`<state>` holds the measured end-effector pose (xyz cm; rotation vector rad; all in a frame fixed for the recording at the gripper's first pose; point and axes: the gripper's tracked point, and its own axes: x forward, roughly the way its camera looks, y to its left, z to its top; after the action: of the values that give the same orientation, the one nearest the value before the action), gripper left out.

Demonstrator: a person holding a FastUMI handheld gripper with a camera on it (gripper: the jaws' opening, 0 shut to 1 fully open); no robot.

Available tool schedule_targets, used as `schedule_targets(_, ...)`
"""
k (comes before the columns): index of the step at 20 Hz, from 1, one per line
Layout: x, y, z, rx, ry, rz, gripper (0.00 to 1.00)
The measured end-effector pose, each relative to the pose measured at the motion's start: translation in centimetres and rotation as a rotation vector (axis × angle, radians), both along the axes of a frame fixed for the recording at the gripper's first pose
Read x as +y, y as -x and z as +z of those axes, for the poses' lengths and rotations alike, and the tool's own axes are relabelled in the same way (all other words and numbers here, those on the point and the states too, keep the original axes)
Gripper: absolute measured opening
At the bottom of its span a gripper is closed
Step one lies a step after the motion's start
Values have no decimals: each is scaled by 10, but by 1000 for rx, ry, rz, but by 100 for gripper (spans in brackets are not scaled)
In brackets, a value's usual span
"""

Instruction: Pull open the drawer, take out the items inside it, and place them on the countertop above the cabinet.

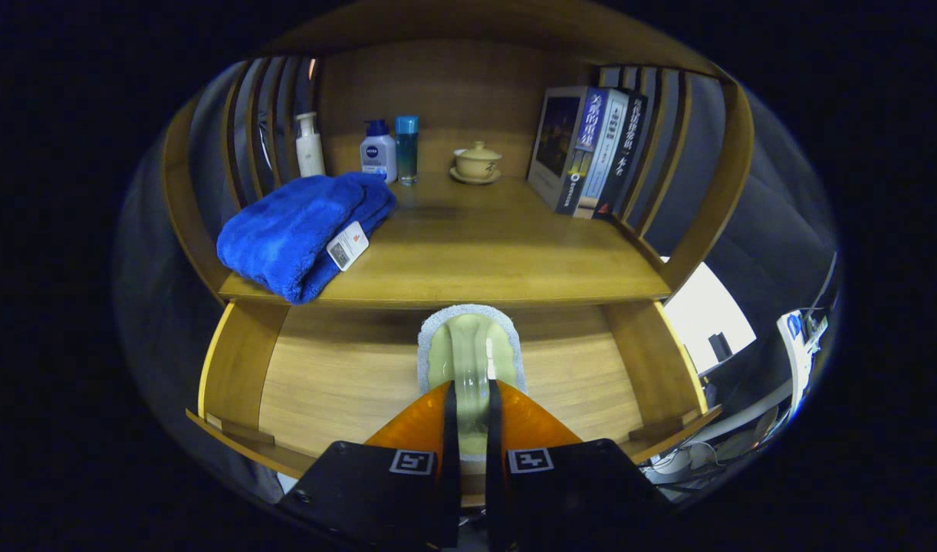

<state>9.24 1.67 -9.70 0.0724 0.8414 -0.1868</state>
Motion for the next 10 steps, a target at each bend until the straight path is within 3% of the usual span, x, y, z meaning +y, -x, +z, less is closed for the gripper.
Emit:
schedule_targets(6,-29,12,59,-109,57,-55,21)
schedule_targets(10,-56,-14,88,-177,106,-103,21)
